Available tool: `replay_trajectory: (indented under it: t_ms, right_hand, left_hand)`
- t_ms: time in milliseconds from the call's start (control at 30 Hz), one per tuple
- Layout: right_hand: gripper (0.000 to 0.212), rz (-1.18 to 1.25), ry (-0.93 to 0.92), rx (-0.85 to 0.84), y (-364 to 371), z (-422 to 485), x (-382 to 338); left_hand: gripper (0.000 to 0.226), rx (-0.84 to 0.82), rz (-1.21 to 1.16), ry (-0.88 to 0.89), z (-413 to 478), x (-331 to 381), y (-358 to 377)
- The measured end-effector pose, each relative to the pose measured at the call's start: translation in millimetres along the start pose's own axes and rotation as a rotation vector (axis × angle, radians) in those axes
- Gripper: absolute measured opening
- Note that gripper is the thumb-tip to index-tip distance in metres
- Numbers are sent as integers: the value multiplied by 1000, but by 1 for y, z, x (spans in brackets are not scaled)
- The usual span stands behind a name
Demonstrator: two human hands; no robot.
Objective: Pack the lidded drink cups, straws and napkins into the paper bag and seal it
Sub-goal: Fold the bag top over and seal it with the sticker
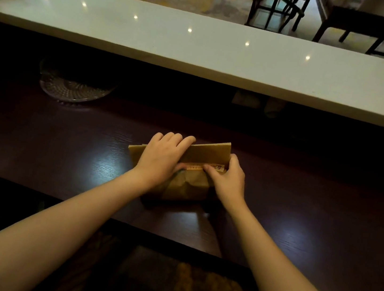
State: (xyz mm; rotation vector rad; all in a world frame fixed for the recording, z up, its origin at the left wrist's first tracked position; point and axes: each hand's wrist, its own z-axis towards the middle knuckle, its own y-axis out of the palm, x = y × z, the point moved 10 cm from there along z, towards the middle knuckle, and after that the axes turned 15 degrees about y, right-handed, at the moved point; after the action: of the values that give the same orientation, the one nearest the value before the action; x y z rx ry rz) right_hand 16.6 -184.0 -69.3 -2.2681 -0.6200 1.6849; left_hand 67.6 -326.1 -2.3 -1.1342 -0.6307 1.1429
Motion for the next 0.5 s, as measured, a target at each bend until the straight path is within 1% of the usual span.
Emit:
replay_trajectory:
  t_ms: [67, 100, 133, 200, 267, 333, 367, 433, 500]
  right_hand:
    - [26, 50, -11, -26, -5, 2, 2]
    - [22, 66, -19, -33, -6, 3, 2]
    - [19, 78, -22, -38, -7, 2, 3]
    - [17, 105, -19, -46, -6, 1, 5]
    - [21, 119, 4, -23, -4, 1, 11]
    - [34, 104, 41, 24, -2, -1, 16]
    - [41, 79, 54, 53, -1, -2, 17]
    - [54, 7, 63, 133, -1, -8, 14]
    - [63, -32, 66, 220, -1, -15, 9]
  left_hand:
    - [65, 14, -20, -70, -4, -6, -2]
    - [67, 25, -32, -138, -11, -12, -3]
    - [71, 43, -46, -229, -20, -19, -4]
    - [87, 89, -75, -458, -45, -33, -4]
    - [105, 126, -146, -691, -74, -41, 0]
    - [115, 156, -296, -874, -96, -42, 11]
    - [118, 188, -371, -929, -102, -40, 16]
    - [120, 258, -455, -957, -103, -36, 18]
    - [117, 257, -411, -909, -96, -30, 12]
